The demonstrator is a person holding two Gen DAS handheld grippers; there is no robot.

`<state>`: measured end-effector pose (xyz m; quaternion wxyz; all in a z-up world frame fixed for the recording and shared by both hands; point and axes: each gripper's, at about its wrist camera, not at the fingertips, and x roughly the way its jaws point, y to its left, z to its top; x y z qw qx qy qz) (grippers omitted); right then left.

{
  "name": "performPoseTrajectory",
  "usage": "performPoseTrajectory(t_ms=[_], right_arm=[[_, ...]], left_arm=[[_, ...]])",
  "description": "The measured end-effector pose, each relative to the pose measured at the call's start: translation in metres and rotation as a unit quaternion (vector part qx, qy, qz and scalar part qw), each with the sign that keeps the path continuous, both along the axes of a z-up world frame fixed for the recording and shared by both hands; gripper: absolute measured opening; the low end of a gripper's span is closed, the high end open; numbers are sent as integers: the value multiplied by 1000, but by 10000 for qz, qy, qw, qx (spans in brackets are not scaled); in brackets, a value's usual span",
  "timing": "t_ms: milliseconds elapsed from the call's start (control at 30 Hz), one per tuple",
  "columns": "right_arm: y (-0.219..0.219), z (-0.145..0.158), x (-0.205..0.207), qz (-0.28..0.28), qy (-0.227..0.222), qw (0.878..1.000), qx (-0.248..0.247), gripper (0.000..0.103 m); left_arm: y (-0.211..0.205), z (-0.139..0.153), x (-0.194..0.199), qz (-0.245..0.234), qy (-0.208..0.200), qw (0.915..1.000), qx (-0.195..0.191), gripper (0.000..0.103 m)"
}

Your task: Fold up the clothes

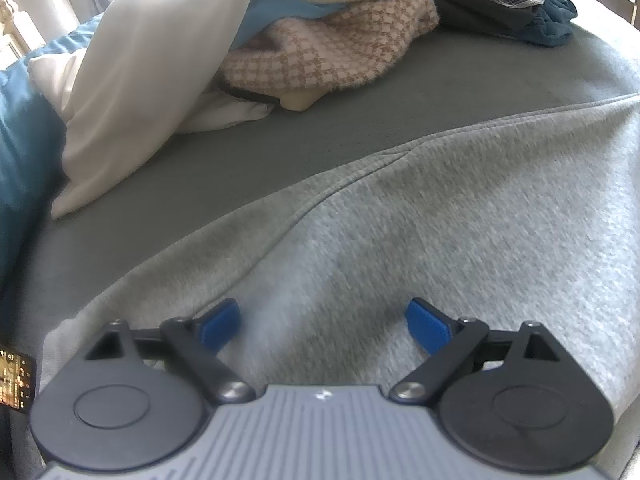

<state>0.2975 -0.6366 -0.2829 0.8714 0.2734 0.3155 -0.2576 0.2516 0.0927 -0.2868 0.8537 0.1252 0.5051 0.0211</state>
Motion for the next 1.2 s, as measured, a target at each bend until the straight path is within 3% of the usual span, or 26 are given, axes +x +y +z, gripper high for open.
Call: performPoseTrajectory(t_ms=[133, 300, 433, 533, 567, 633, 700, 767, 867, 933, 1033, 1133, 1200], right_arm=[[16, 18, -8, 877, -97, 9958, 253, 9], [16, 31, -50, 577, -345, 9939, 873, 10], [16, 29, -109, 740, -31, 9899, 1210, 10], [7, 2, -140, 385, 1028, 9896, 929, 9], [2, -2, -150, 118, 1124, 9908, 745, 0], [2, 7, -166, -511, 947, 9928, 525, 0], [11, 20, -174, -1046, 924, 9901, 174, 6], [38, 33, -166, -516, 985, 9937, -120, 7], [104, 51, -145, 909, 966, 9897, -546, 7], [165, 55, -125, 2151, 946, 9689, -779, 9], [270, 42, -103, 3955, 936, 9072, -1091, 16], [343, 20, -94, 4926, 1135, 8536, -1260, 17], [339, 8, -101, 4990, 1403, 8434, -1413, 17]], left_arm=[[0, 1, 4, -13, 45, 10000, 39, 93], [0, 5, 9, -213, 110, 9993, 302, 93], [6, 3, 12, -225, 122, 9993, 258, 93], [11, 2, 14, -174, 113, 9996, 168, 94], [13, 2, 15, -171, 110, 9997, 143, 93], [16, 6, 15, -185, 98, 9996, 168, 93], [20, 12, 14, -203, 51, 9995, 244, 92], [25, 20, 10, -185, -19, 9997, 179, 92], [9, 28, -4, -248, -79, 9996, 51, 92], [5, 28, -19, -369, -36, 9993, 58, 92], [7, 22, -30, -522, 106, 9985, 124, 92], [11, 8, -27, -465, 263, 9984, 170, 92], [19, 3, -26, -361, 233, 9990, 86, 94]])
